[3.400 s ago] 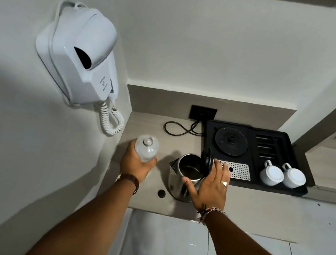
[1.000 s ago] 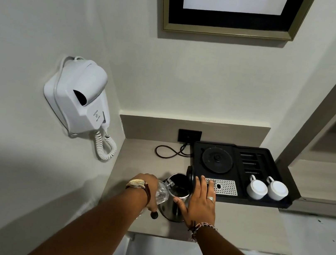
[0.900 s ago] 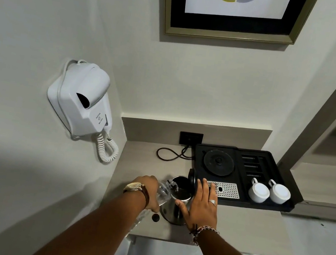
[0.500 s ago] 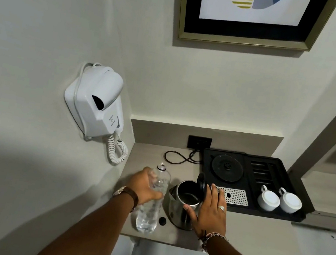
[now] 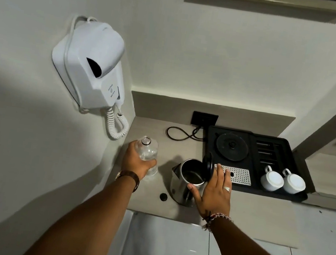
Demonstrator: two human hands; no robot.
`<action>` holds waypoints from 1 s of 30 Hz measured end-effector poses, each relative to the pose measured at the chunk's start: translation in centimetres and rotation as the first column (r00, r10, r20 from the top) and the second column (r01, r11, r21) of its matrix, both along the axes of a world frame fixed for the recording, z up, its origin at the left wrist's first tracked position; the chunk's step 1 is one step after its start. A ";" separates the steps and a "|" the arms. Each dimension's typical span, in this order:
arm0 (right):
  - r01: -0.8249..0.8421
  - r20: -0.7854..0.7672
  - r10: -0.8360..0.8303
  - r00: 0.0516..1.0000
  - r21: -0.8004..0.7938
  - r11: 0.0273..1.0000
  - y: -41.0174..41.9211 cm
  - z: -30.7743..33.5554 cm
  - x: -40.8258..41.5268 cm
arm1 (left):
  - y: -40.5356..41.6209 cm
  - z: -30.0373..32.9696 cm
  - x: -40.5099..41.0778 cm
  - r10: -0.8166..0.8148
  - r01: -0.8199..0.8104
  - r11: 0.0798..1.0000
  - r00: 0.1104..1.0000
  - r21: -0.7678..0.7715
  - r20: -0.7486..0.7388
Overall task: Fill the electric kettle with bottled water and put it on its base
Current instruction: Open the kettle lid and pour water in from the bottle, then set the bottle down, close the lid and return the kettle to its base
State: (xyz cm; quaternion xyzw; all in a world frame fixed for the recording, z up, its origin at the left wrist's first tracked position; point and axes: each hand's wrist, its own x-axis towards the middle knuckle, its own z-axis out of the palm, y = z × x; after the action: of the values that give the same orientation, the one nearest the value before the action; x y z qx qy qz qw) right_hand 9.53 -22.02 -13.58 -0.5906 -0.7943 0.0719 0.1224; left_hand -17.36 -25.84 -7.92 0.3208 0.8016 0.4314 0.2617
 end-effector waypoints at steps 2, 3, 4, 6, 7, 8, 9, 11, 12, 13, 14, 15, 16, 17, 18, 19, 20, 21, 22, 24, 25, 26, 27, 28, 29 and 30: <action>0.000 -0.004 0.000 1.000 0.002 1.000 -0.2 0.1 0.0 | -0.3 -0.2 -0.2 -0.014 0.013 1.000 0.999 0.013 0.037; 0.003 -0.008 -0.003 1.000 0.003 1.000 -0.2 0.2 0.0 | -0.3 -0.2 -0.4 -0.029 0.028 0.999 0.998 0.015 0.057; 0.004 -0.012 -0.004 1.000 0.001 1.000 -0.3 0.3 -0.1 | -0.4 -0.1 -0.6 -0.040 0.039 0.999 0.997 0.014 0.072; 0.002 -0.012 -0.002 1.000 -0.010 1.000 -0.4 0.5 -0.1 | -0.7 -0.2 -0.8 -0.062 0.063 0.998 0.997 -0.022 0.038; 0.000 -0.013 0.000 1.000 -0.014 1.000 -0.5 0.6 -0.1 | -1.1 -0.6 -0.5 -0.072 0.072 0.994 0.997 -0.086 -0.001; -0.001 -0.017 0.000 1.000 -0.014 1.000 -0.5 0.7 -0.1 | -1.6 -1.2 0.0 -0.080 0.073 0.978 0.996 -0.198 -0.026; 0.002 -0.023 -0.002 1.000 -0.019 1.000 -0.5 0.8 -0.1 | -2.2 -1.9 0.9 -0.087 0.067 0.931 0.995 -0.360 -0.040; 0.004 -0.039 -0.005 0.999 -0.019 1.000 -0.6 1.0 -0.2 | -3.4 -3.8 2.9 -0.166 0.090 0.791 0.984 -0.605 -0.071; 0.001 -0.038 -0.002 0.999 -0.014 1.000 -0.6 0.8 -0.1 | -3.8 -4.8 3.9 -0.257 0.153 0.757 0.964 -0.636 -0.074; -0.002 -0.031 0.002 1.000 -0.011 1.000 -0.6 0.7 -0.1 | -3.9 -5.7 4.9 -0.372 0.233 0.726 0.925 -0.647 -0.084; -0.001 -0.023 0.001 1.000 -0.008 1.000 -0.5 0.5 0.0 | -3.6 -6.6 5.9 -0.490 0.303 0.683 0.865 -0.665 -0.110; -0.004 -0.020 0.004 1.000 -0.002 1.000 -0.4 0.4 0.0 | -3.3 -7.1 6.6 -0.588 0.343 0.640 0.795 -0.688 -0.150; -0.006 -0.013 0.006 1.000 0.003 1.000 -0.3 0.2 0.1 | -2.9 -7.8 7.3 -0.653 0.363 0.608 0.735 -0.706 -0.184; -0.006 -0.007 0.006 1.000 0.006 1.000 -0.3 0.1 0.2 | -2.5 -8.4 7.9 -0.685 0.363 0.591 0.697 -0.721 -0.210; -0.005 -0.001 0.005 1.000 0.013 1.000 -0.3 0.0 0.3 | -2.1 -8.9 8.3 -0.703 0.354 0.583 0.671 -0.731 -0.236; -0.005 -0.003 0.005 1.000 0.022 1.000 -0.2 -0.1 0.3 | -1.8 -9.3 8.6 -0.708 0.339 0.585 0.657 -0.736 -0.260; -0.007 -0.011 0.007 1.000 0.027 1.000 -0.2 -0.2 0.1 | -1.5 -9.6 8.7 -0.705 0.322 0.593 0.649 -0.738 -0.284; -0.006 -0.025 0.007 1.000 0.038 0.999 -0.2 -0.1 -0.2 | -1.4 -9.8 8.5 -0.697 0.305 0.602 0.651 -0.738 -0.299; -0.007 -0.035 0.008 0.999 0.049 0.999 -0.1 0.1 -0.6 | -1.3 -10.0 8.1 -0.689 0.292 0.609 0.655 -0.738 -0.309; -0.025 -0.064 0.028 0.998 0.046 0.999 0.1 0.5 -0.8 | -1.7 -9.3 7.7 -0.678 0.263 0.619 0.654 -0.740 -0.336; -0.029 -0.057 0.031 0.998 0.041 0.999 0.0 0.4 -0.6 | -2.1 -8.8 7.7 -0.675 0.256 0.622 0.654 -0.740 -0.341; -0.022 -0.046 0.023 0.999 0.031 0.999 -0.1 0.1 -0.4 | -2.5 -8.6 7.6 -0.664 0.254 0.631 0.666 -0.733 -0.341; -0.002 -0.044 0.003 0.999 0.027 1.000 -0.3 -0.3 -0.1 | -3.1 -8.5 7.6 -0.666 0.263 0.624 0.672 -0.736 -0.324; 0.013 -0.040 -0.012 0.999 0.025 1.000 -0.4 -0.5 0.1 | -3.8 -8.0 7.4 -0.676 0.271 0.608 0.669 -0.746 -0.308; 0.021 -0.030 -0.021 0.999 0.014 1.000 -0.5 -0.7 0.4 | -4.6 -7.4 7.2 -0.688 0.284 0.595 0.664 -0.752 -0.294; 0.022 -0.028 -0.022 0.999 -0.002 1.000 -0.6 -0.9 0.8 | -5.4 -6.6 7.1 -0.690 0.294 0.597 0.662 -0.746 -0.292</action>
State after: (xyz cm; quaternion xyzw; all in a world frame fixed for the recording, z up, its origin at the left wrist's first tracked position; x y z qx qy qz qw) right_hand 10.28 -22.67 -14.48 -0.5986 -0.7858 0.0795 0.1336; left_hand -10.30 -31.29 -14.53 0.5405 0.8073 -0.0781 0.2238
